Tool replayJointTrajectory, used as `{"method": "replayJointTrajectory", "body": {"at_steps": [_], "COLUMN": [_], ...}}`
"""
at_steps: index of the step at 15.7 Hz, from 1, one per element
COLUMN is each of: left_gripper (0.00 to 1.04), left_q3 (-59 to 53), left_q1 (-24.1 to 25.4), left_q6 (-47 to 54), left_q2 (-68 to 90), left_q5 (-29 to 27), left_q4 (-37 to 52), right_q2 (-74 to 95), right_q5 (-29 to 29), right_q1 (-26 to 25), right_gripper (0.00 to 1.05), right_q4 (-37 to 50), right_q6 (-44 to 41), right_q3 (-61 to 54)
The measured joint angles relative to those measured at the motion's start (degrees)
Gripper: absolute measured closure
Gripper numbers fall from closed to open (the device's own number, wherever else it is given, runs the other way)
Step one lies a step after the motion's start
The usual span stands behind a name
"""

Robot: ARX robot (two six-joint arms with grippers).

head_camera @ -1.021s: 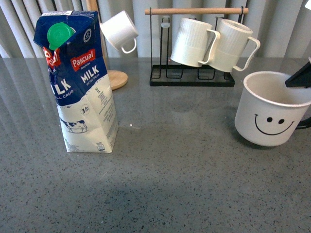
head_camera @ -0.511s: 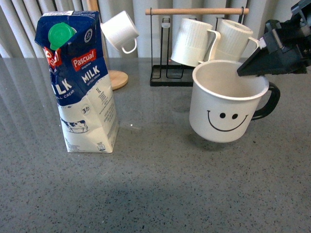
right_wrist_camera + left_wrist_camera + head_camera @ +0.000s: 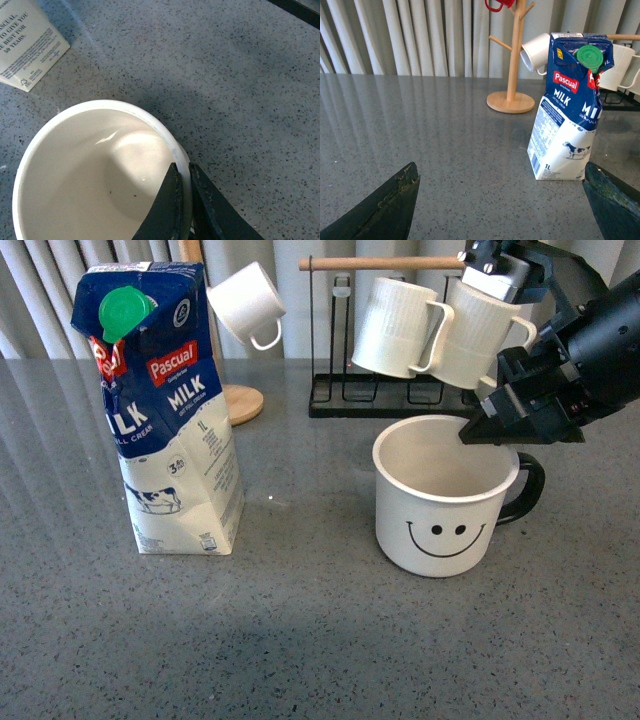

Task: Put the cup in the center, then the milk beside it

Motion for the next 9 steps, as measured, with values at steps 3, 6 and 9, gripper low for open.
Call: {"method": "replayJointTrajectory", "body": {"at_steps": [3, 6, 9], "left_gripper": [0.07, 0.07, 0.07], "left_q3": [0.0, 0.0, 0.0], "left_q1": [0.0, 0.0, 0.0], "left_q6": [0.0, 0.0, 0.0], "left_q2": [0.0, 0.0, 0.0], "left_q5": [0.0, 0.0, 0.0], "left_q4": [0.0, 0.0, 0.0], "right_q2": [0.3, 0.4, 0.4], "right_q5": [0.3, 1.1, 1.2], "right_q1": [0.4, 0.3, 0.4], "right_gripper": [1.02, 0.97, 0.65], "right_q4": [0.4, 0.5, 1.0], "right_q6": [-0.1, -0.9, -1.4], "right_q3": [0.0, -0.1, -0.3]}}
